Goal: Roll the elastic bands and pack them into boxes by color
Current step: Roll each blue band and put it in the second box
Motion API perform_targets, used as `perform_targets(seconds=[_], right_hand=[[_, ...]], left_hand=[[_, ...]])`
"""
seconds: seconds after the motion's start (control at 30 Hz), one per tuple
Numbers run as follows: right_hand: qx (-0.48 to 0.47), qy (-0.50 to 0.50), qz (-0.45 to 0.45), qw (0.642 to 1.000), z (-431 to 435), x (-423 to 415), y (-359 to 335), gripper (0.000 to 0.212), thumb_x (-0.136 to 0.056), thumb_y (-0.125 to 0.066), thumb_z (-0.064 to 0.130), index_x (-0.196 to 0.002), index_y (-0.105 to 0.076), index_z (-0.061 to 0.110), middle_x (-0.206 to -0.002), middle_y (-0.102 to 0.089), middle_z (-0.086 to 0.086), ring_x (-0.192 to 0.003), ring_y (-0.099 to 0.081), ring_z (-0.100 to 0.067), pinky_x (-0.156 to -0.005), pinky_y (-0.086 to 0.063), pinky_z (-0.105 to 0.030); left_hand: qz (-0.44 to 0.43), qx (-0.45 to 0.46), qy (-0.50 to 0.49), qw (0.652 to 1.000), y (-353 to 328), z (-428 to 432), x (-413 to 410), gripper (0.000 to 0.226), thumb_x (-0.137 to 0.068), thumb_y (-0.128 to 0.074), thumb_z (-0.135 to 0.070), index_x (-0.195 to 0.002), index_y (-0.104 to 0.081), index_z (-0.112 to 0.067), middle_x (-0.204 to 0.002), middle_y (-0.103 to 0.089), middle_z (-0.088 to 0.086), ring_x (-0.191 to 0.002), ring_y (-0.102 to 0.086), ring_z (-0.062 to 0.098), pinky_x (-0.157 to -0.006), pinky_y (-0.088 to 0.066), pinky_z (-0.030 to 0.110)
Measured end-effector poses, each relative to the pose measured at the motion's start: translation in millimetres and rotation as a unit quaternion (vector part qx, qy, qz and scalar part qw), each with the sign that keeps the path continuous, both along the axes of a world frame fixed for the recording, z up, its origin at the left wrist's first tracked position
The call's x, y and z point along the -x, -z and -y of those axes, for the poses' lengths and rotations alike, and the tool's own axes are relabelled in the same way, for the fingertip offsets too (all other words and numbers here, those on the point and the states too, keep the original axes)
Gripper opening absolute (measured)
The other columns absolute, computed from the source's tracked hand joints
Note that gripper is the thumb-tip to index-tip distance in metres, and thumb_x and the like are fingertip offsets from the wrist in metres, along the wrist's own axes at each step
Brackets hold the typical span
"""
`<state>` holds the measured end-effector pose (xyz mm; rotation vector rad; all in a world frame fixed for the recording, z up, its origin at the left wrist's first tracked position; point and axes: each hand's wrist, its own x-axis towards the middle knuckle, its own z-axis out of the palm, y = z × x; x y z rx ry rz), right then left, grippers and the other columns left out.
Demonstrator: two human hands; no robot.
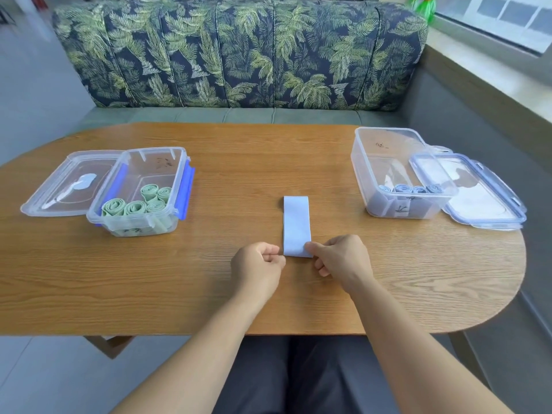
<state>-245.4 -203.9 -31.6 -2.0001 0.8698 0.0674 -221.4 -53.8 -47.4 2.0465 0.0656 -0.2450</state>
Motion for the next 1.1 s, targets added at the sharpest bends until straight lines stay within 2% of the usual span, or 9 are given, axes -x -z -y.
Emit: perform_targets(seconds=[0.13, 0.23, 0.37, 0.43, 0.6, 0.83, 1.1], right_hand=[[0.004, 0.0, -0.005, 1.0, 1, -4, 0, 0.032, -0.078, -0.071, 0.039, -0.068, -0.072, 0.008, -0.057, -0.07, 0.0, -0.066, -0.071, -0.021, -0.075, -0.06, -0.041], [0.01, -0.001, -0.01, 1.0, 2, -5, -1, 0.033, -0.078, -0.07, 0.038, -0.067, -0.072, 0.008, -0.057, -0.07, 0.0, -0.067, -0.072, -0.02, -0.074, -0.06, -0.038], [0.015, -0.002, -0.016, 1.0, 2, -8, -2, 0.034, -0.079, -0.068, 0.04, -0.06, -0.068, 0.011, -0.056, -0.07, 0.0, -0.066, -0.071, -0.019, -0.069, -0.056, -0.034], [0.012, -0.001, -0.007, 1.0, 2, -8, -1, 0.035, -0.08, -0.067, 0.042, -0.063, -0.069, 0.011, -0.056, -0.07, 0.001, -0.063, -0.07, -0.018, -0.07, -0.056, -0.035], [-0.051, 0.025, 0.056, 0.997, 3, 1, 5, 0.029, -0.085, -0.064, 0.034, -0.068, -0.072, 0.012, -0.056, -0.069, 0.002, -0.049, -0.061, -0.011, -0.075, -0.057, -0.041], [-0.046, 0.013, 0.059, 0.997, -3, 5, 5, 0.022, -0.086, -0.067, 0.027, -0.068, -0.071, 0.015, -0.057, -0.071, 0.0, -0.056, -0.064, -0.015, -0.074, -0.06, -0.043], [-0.018, 0.015, 0.042, 0.999, -5, 34, 3, 0.026, -0.087, -0.066, 0.027, -0.066, -0.071, 0.013, -0.052, -0.068, 0.004, -0.047, -0.061, -0.007, -0.066, -0.056, -0.034]], left_hand=[[0.012, -0.001, 0.002, 1.0, -1, 5, -2, 0.024, -0.083, -0.073, -0.023, -0.107, -0.07, -0.017, -0.089, -0.067, -0.01, -0.083, -0.066, 0.008, -0.078, -0.057, 0.029], [0.023, -0.001, -0.009, 1.0, -1, 10, -7, 0.025, -0.08, -0.076, -0.027, -0.102, -0.07, -0.018, -0.088, -0.068, -0.01, -0.082, -0.067, 0.01, -0.078, -0.057, 0.033], [0.021, -0.013, -0.009, 1.0, -1, 16, -13, 0.014, -0.078, -0.076, -0.031, -0.087, -0.067, -0.025, -0.083, -0.069, -0.01, -0.078, -0.069, 0.012, -0.077, -0.058, 0.038], [0.014, -0.025, -0.014, 0.999, -2, 18, -16, 0.012, -0.077, -0.075, -0.033, -0.08, -0.065, -0.028, -0.08, -0.07, -0.01, -0.076, -0.07, 0.013, -0.076, -0.058, 0.038], [0.003, -0.056, -0.022, 0.998, -3, 20, -21, 0.013, -0.074, -0.073, -0.036, -0.076, -0.066, -0.026, -0.074, -0.07, -0.009, -0.073, -0.069, 0.013, -0.073, -0.058, 0.037], [-0.002, -0.086, -0.008, 0.996, -10, 20, -23, 0.013, -0.077, -0.071, -0.034, -0.072, -0.069, -0.022, -0.066, -0.07, -0.005, -0.071, -0.068, 0.014, -0.068, -0.057, 0.032], [-0.017, -0.087, 0.025, 0.996, -16, 13, 5, 0.016, -0.081, -0.071, -0.032, -0.069, -0.067, -0.023, -0.054, -0.067, -0.007, -0.064, -0.068, 0.01, -0.064, -0.055, 0.027]])
